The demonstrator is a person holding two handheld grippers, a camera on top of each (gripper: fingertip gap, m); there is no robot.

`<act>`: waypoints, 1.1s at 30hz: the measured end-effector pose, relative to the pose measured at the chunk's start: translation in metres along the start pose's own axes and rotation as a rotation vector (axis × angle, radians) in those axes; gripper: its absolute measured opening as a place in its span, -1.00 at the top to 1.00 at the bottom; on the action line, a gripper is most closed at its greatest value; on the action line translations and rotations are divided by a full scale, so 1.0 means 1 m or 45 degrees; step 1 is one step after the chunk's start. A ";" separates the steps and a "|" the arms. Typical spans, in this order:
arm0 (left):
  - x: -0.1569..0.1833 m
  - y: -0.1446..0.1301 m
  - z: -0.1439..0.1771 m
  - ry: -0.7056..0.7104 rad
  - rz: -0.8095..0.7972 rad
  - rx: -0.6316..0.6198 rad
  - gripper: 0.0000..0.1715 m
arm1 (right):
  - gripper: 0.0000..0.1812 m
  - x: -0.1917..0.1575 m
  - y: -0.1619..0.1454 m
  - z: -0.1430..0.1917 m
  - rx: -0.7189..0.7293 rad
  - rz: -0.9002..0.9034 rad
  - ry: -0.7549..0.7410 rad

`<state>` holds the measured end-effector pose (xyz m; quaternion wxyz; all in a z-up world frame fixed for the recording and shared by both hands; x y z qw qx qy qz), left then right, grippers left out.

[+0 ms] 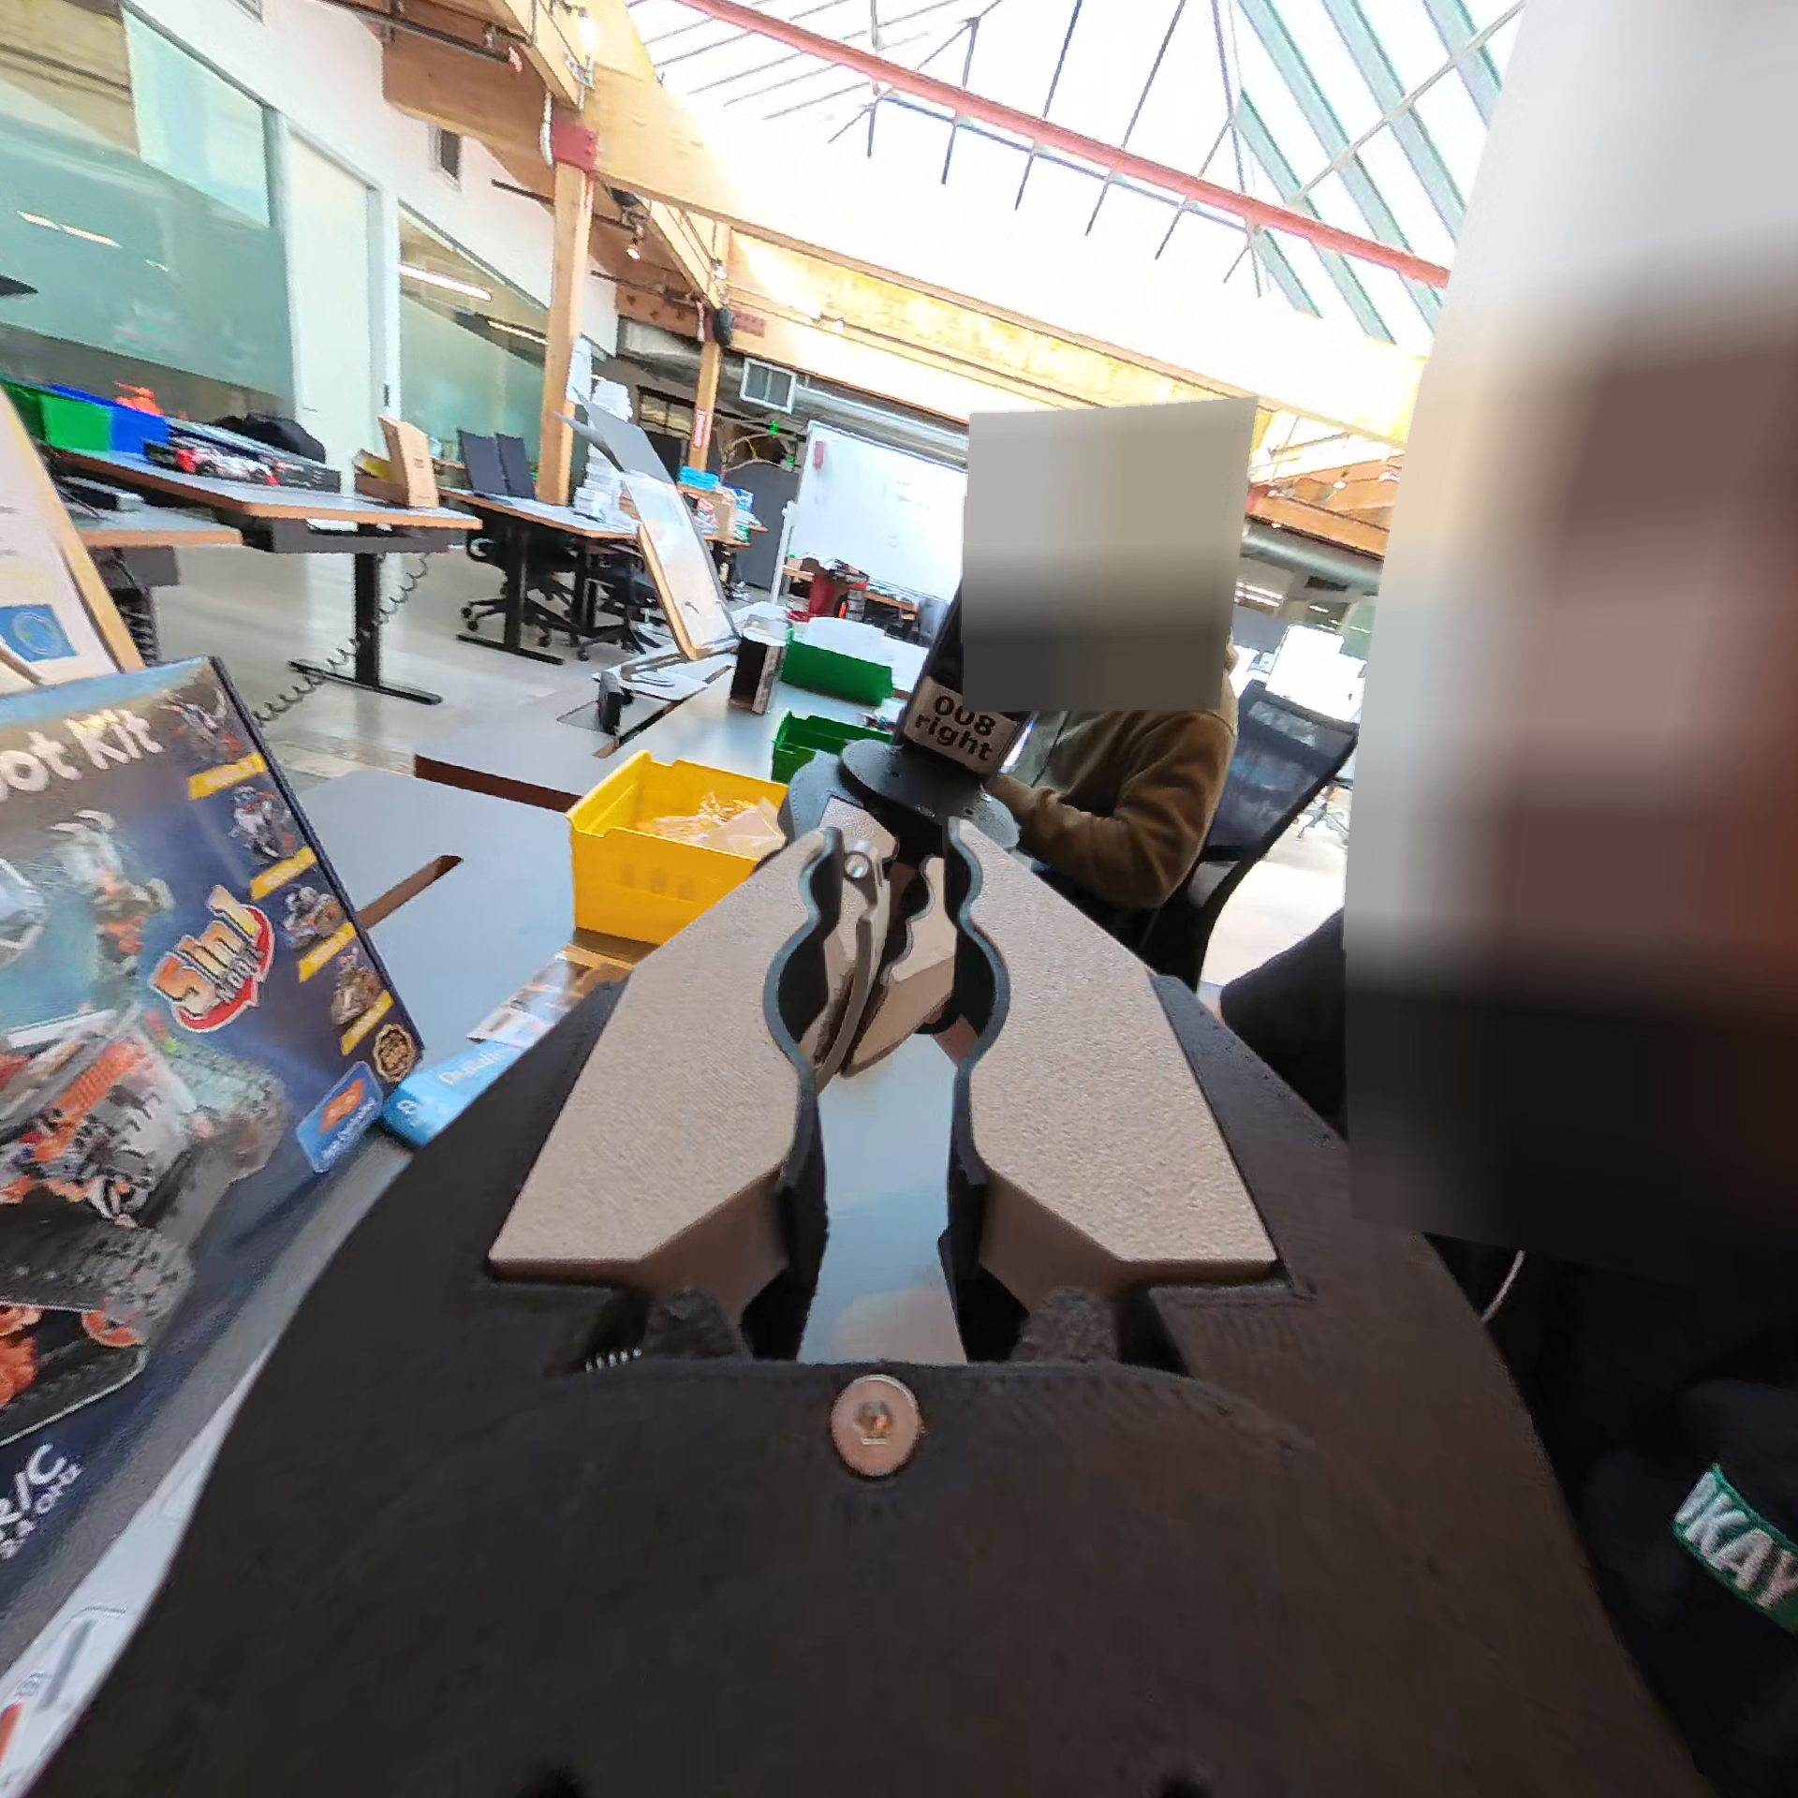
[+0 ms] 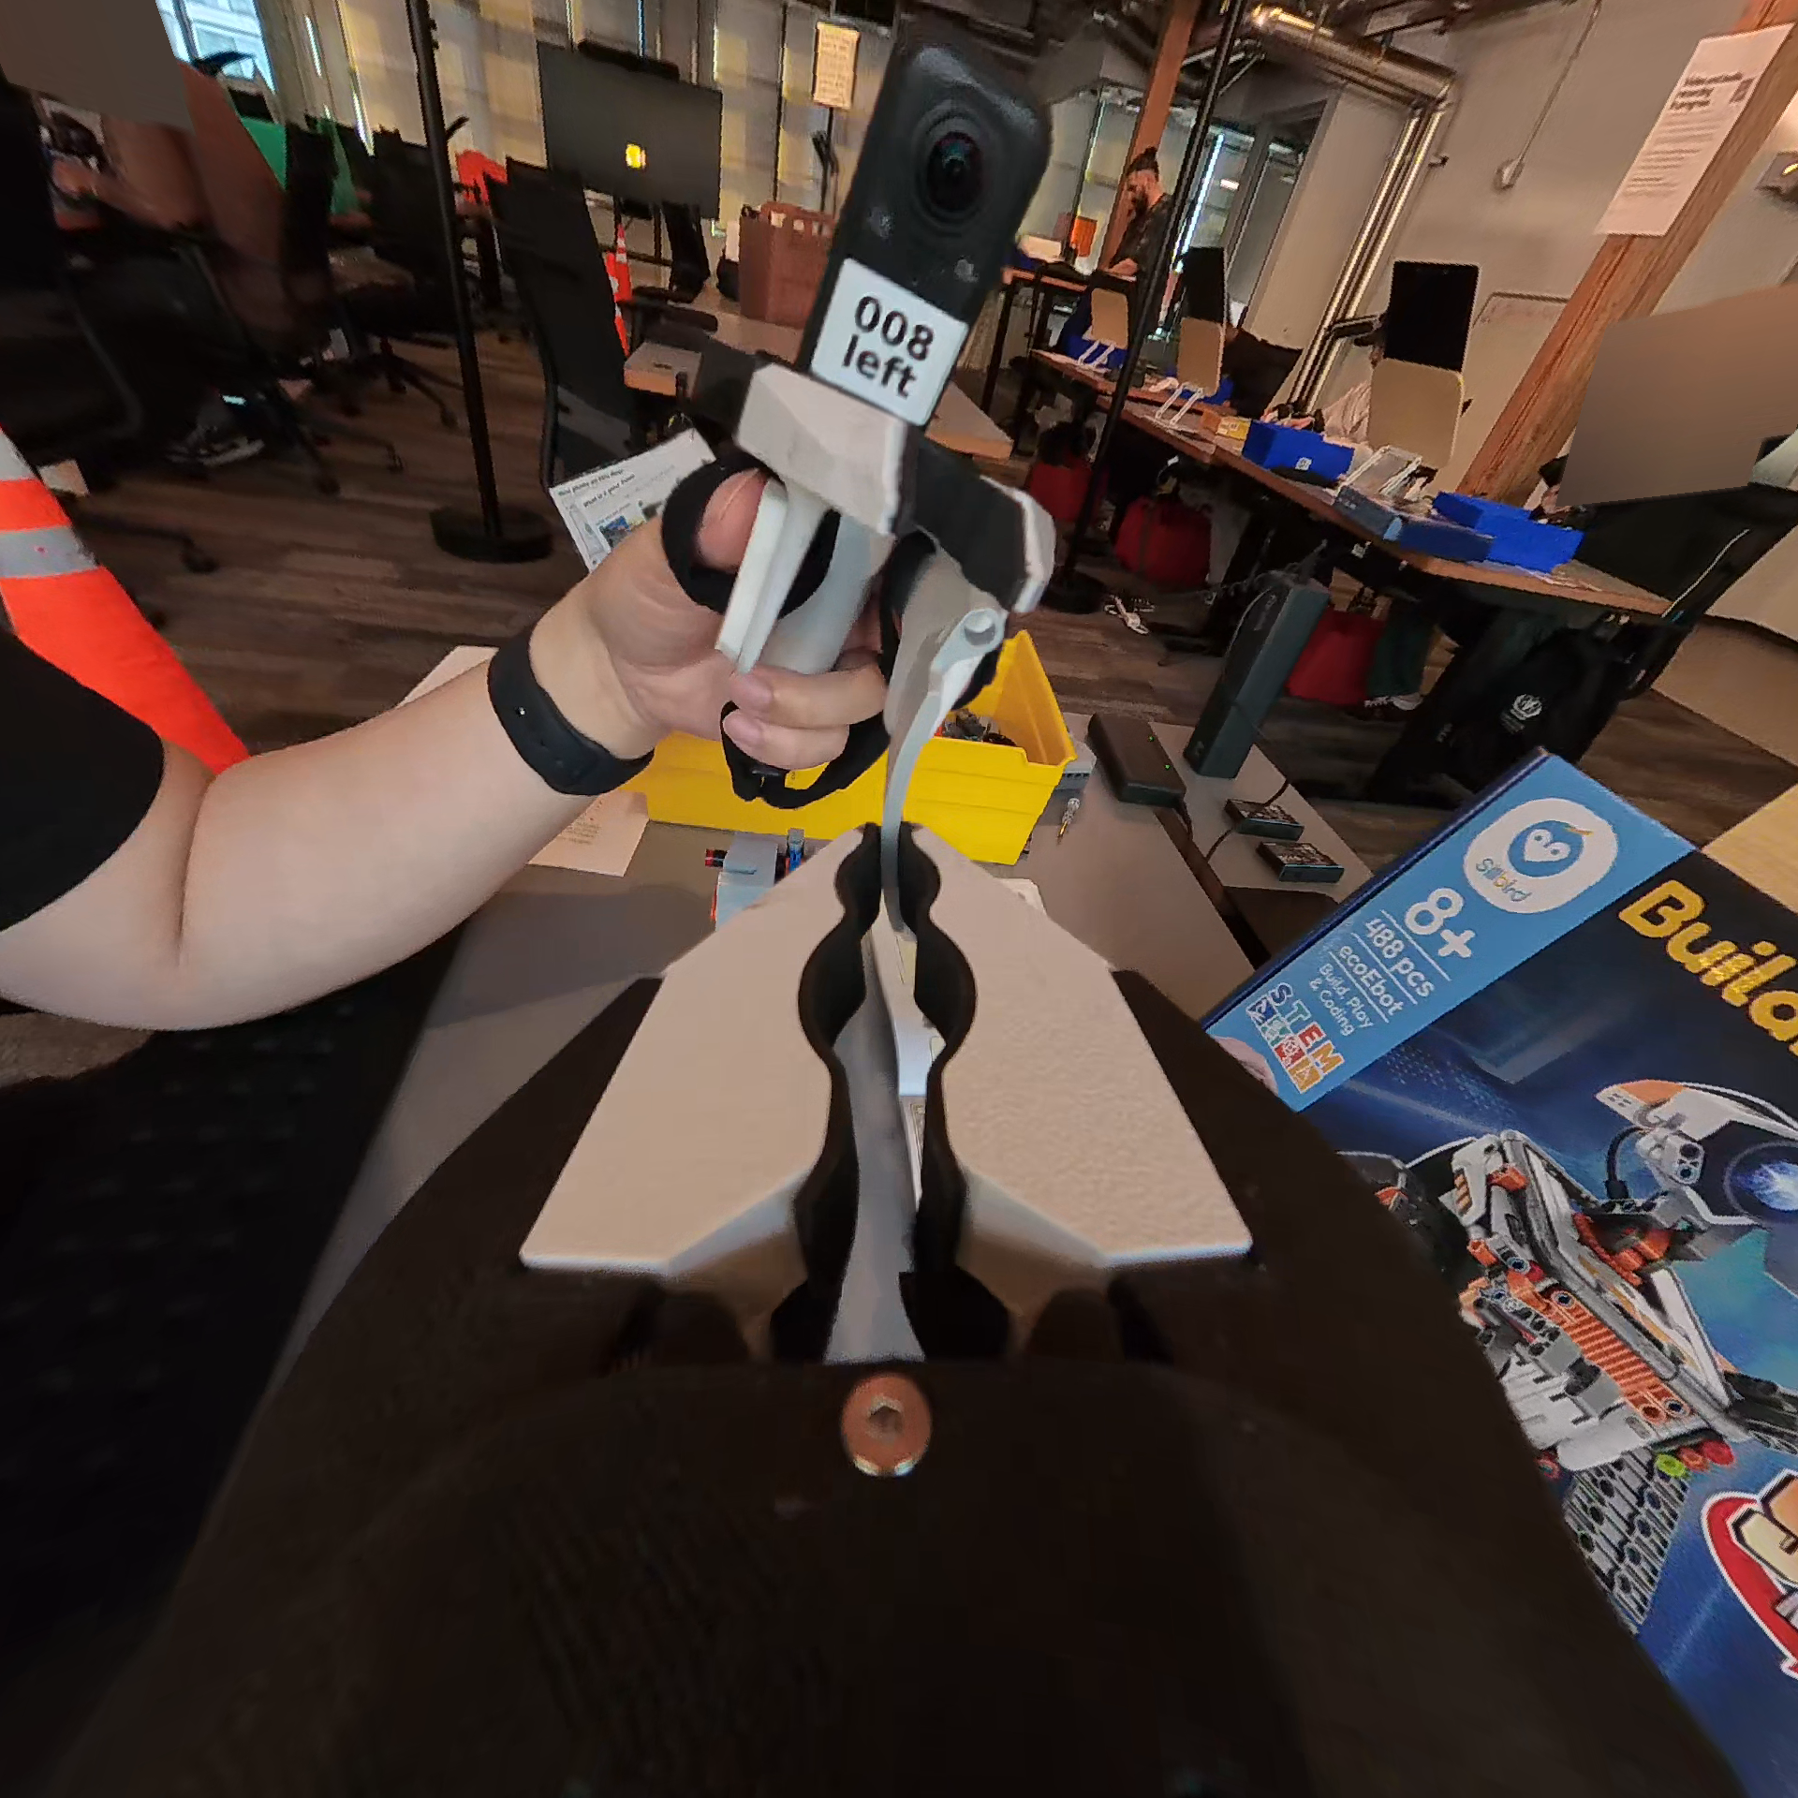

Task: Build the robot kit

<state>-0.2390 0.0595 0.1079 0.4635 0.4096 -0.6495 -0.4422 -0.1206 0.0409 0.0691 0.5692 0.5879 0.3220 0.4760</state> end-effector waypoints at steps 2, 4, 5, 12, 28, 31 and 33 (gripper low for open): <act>-0.002 -0.002 -0.001 0.005 0.008 -0.019 0.85 | 0.99 -0.002 -0.002 -0.002 -0.023 0.016 0.007; -0.003 -0.005 -0.001 0.007 0.003 -0.045 0.87 | 0.99 -0.003 -0.003 -0.002 -0.029 0.026 0.011; -0.003 -0.006 -0.002 0.016 0.001 -0.071 0.87 | 0.99 -0.003 -0.002 -0.003 -0.027 0.025 0.015; -0.005 -0.009 -0.003 0.012 0.012 -0.091 0.95 | 0.99 -0.002 -0.003 -0.002 -0.029 0.025 0.018; -0.005 -0.010 0.000 0.030 -0.001 -0.102 0.93 | 0.99 -0.002 -0.005 -0.003 -0.031 0.018 0.035; -0.005 -0.011 0.000 0.031 -0.014 -0.116 0.95 | 0.99 -0.001 -0.006 -0.003 -0.035 0.014 0.033; -0.005 -0.012 -0.001 0.043 -0.035 -0.148 0.95 | 0.99 -0.001 -0.008 -0.004 -0.059 0.030 0.030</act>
Point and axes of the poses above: each gripper's, where its closed fingertips meet, z back along the fingers, y out of its top, x = y × z across the jaws, the point moved 7 cm from there along z, back along the fingers, and after that the axes turned 7 degrees about -y, right-handed, at the moved point
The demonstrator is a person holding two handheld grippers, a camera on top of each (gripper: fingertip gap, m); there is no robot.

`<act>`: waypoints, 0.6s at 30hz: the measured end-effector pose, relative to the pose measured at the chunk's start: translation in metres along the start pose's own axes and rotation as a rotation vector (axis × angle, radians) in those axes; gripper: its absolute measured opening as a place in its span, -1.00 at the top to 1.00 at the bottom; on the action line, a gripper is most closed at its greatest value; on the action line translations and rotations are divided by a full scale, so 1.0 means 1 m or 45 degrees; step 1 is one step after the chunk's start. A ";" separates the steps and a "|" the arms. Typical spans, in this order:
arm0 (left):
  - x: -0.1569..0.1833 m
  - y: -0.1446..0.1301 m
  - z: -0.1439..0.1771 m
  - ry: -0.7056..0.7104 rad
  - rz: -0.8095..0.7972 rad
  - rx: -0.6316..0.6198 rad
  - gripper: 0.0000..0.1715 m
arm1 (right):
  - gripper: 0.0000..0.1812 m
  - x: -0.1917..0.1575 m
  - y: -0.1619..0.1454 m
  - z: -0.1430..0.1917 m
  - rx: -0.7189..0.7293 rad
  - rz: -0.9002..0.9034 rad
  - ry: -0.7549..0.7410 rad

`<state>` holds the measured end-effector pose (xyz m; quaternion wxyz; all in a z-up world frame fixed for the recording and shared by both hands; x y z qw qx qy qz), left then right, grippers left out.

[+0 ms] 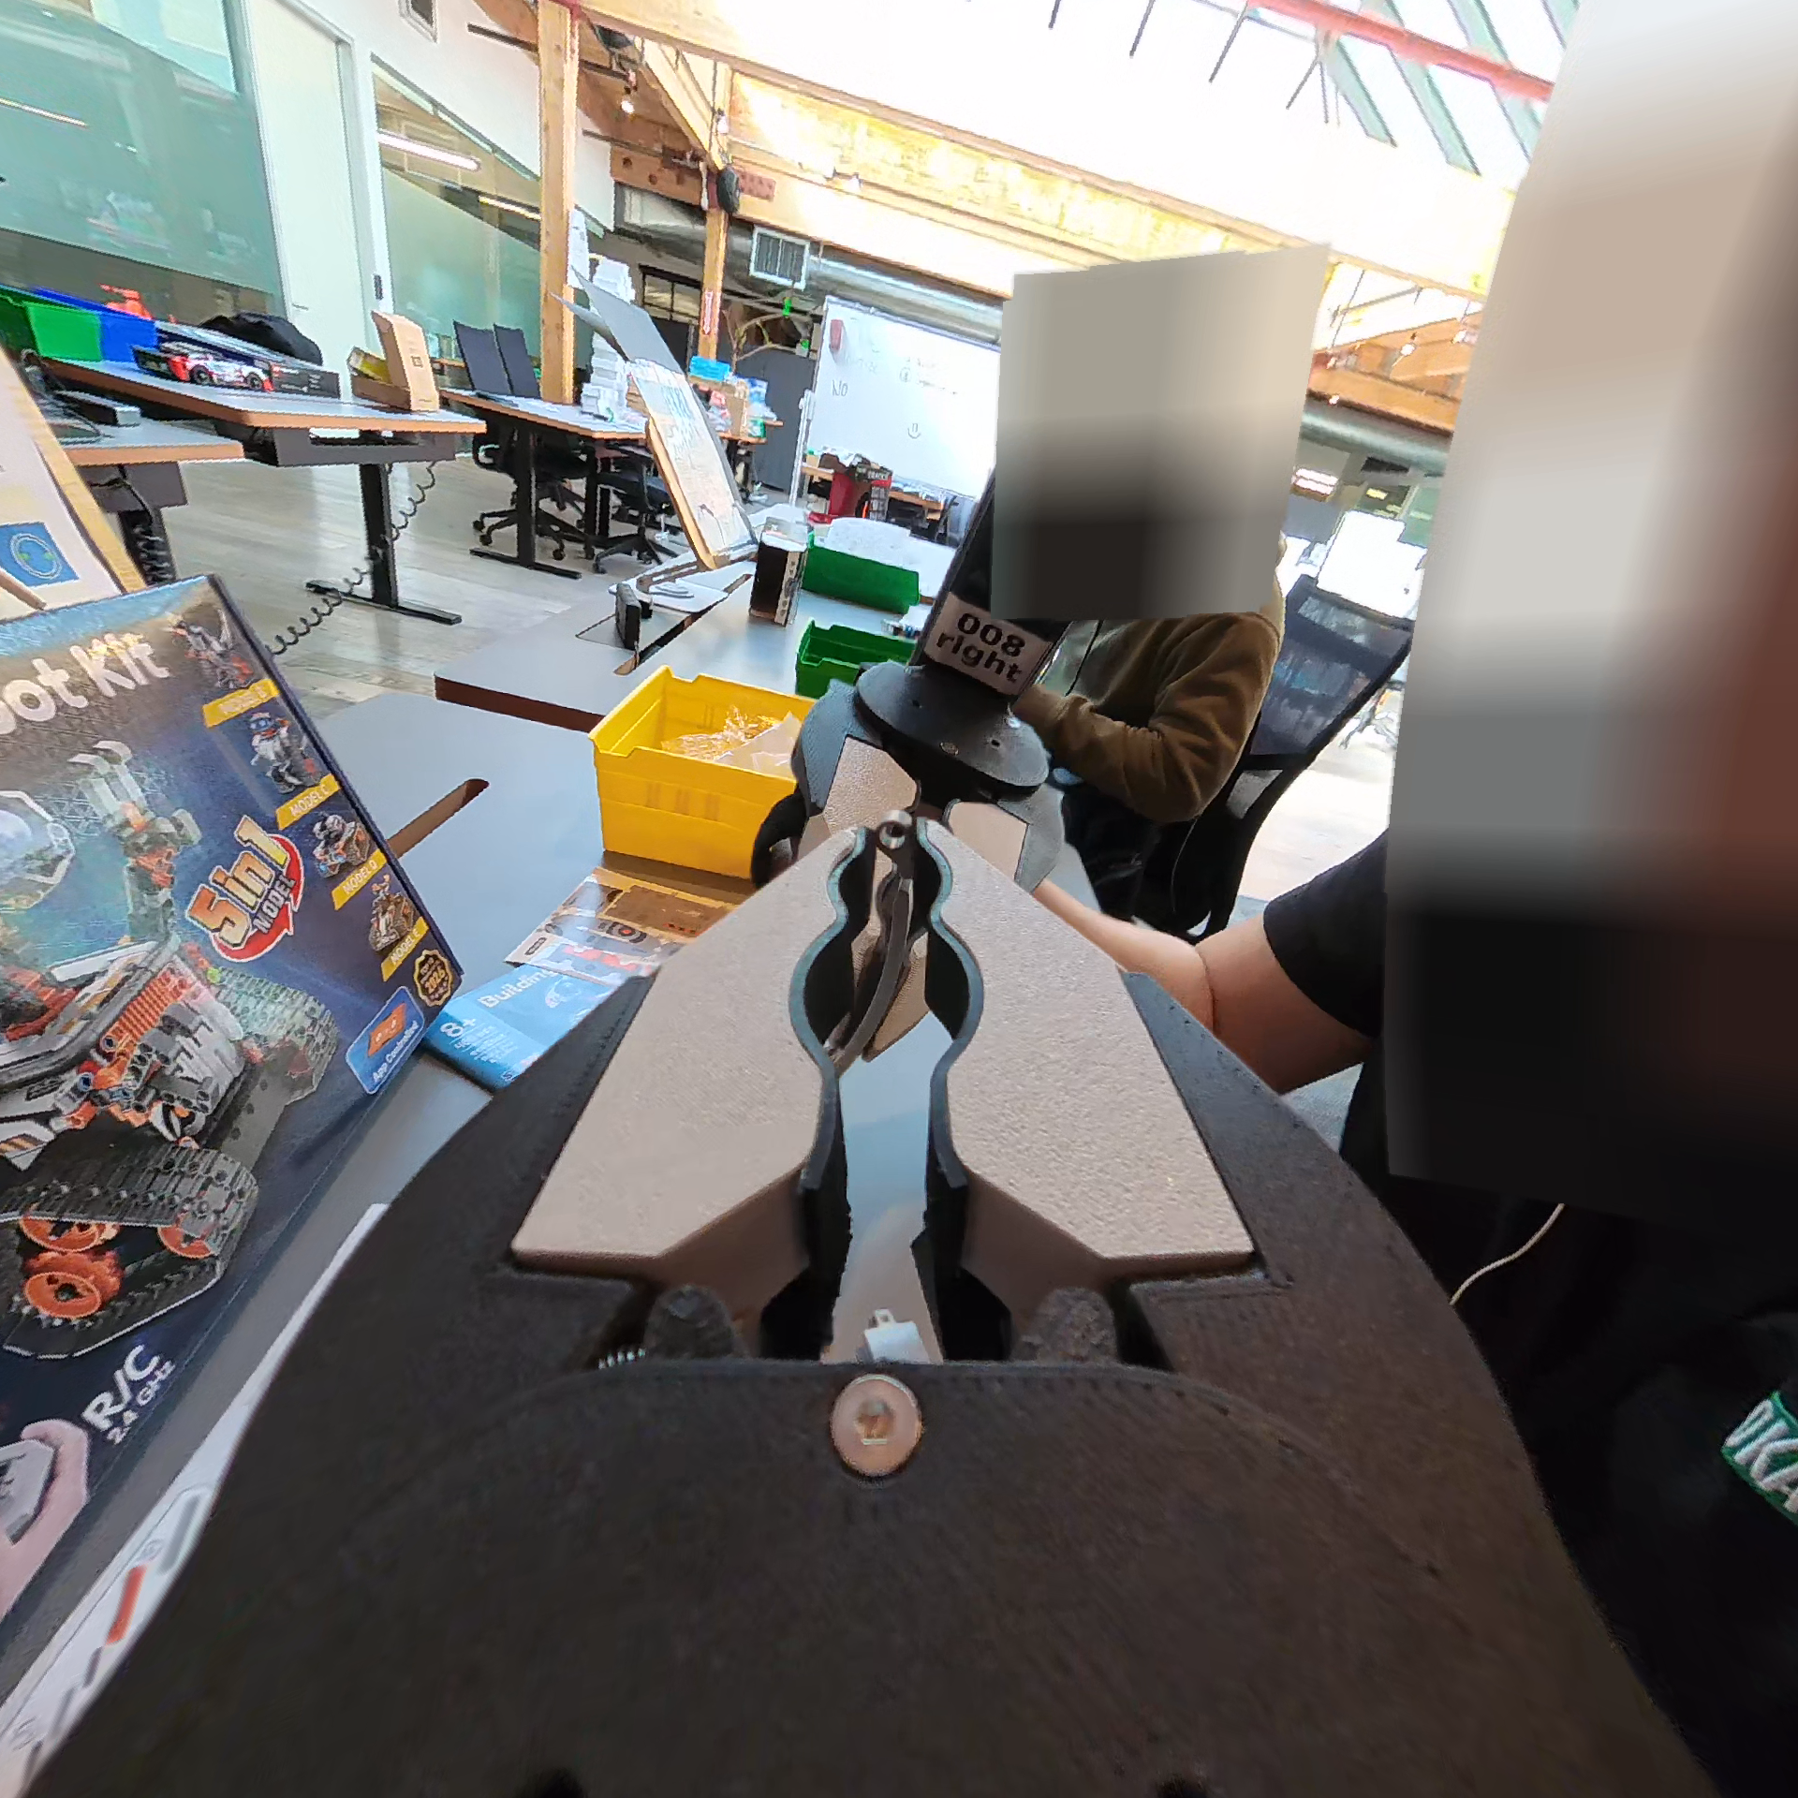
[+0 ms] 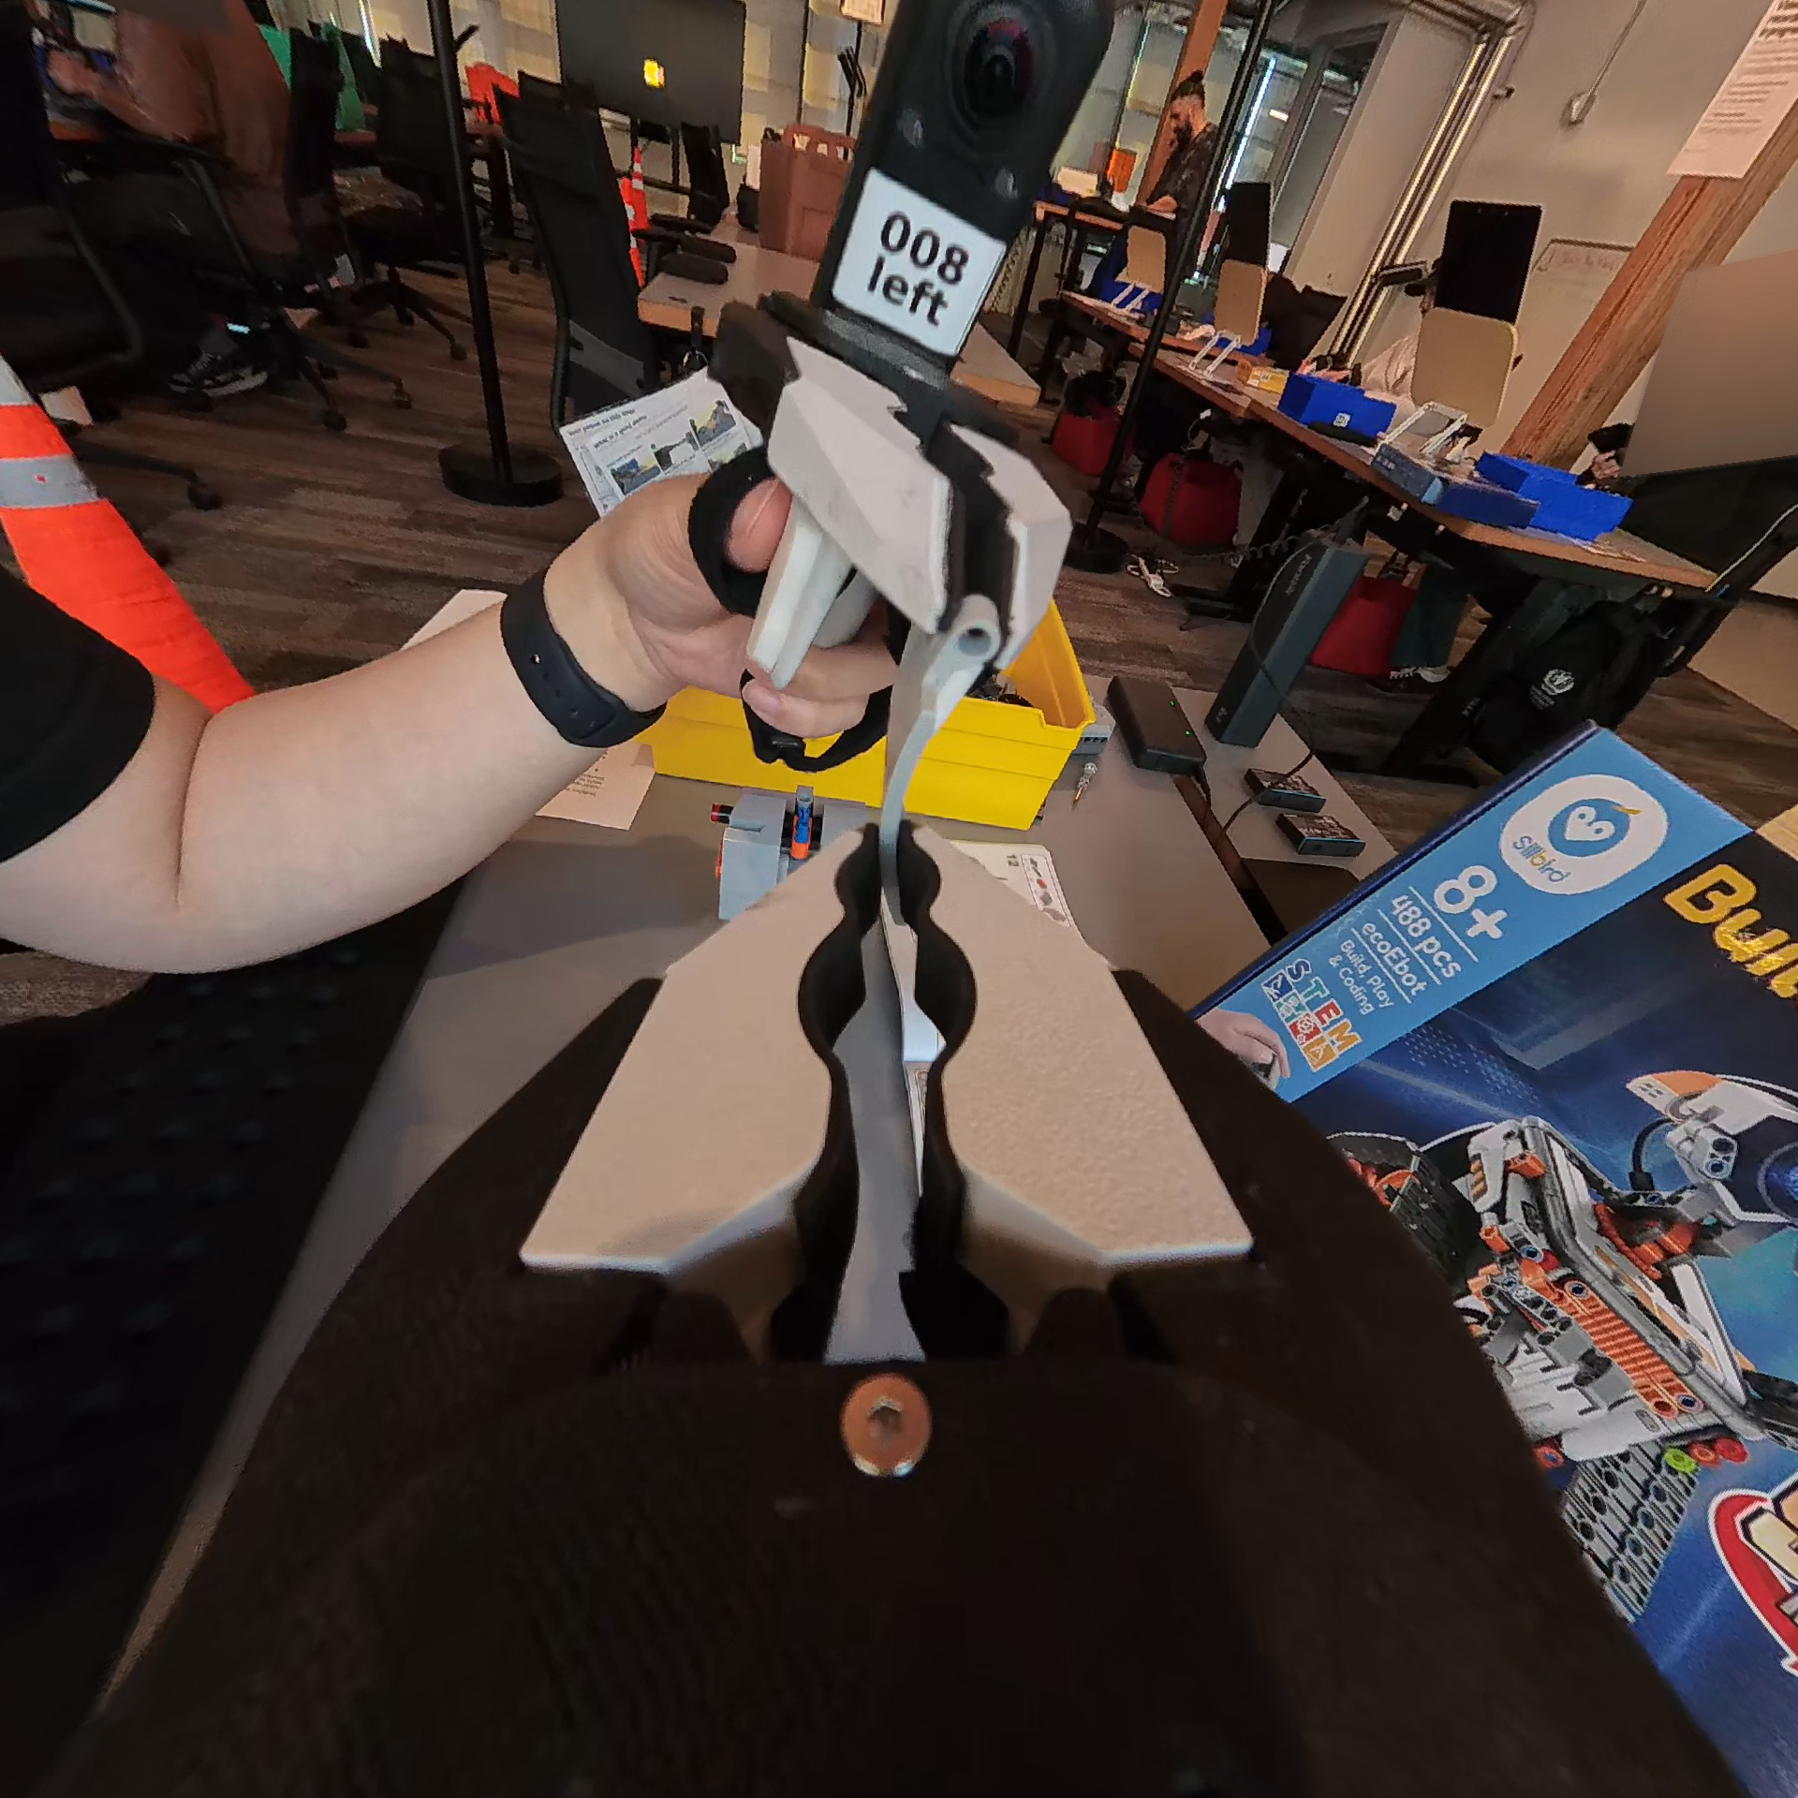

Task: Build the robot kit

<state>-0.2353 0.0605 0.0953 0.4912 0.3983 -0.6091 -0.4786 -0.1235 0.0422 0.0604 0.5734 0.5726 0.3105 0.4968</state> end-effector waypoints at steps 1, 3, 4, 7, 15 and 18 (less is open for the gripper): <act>0.000 0.000 0.000 0.013 -0.008 -0.009 0.95 | 0.99 0.000 -0.001 -0.001 -0.007 0.006 -0.002; 0.000 0.000 0.000 0.016 -0.007 -0.005 0.95 | 0.99 -0.001 0.000 -0.001 -0.001 0.000 0.004; -0.001 0.000 0.001 0.013 -0.001 0.001 0.95 | 0.99 -0.001 0.000 -0.001 0.002 -0.005 0.009; 0.000 0.001 0.001 -0.001 0.009 0.015 0.95 | 0.99 -0.001 -0.001 0.000 -0.009 0.001 0.007; -0.002 -0.003 0.000 0.006 0.030 -0.027 0.92 | 0.98 0.000 -0.003 -0.001 -0.031 -0.001 0.013; -0.002 -0.003 0.000 0.015 0.023 -0.033 0.95 | 0.98 0.000 -0.003 -0.001 -0.032 -0.001 0.013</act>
Point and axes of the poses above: each gripper's, where its closed fingertips meet, z back along the fingers, y out of its top, x = y × z across the jaws, the point moved 7 cm from there along z, back along the fingers, and after that the axes turned 7 degrees about -y, right-handed, at the moved point
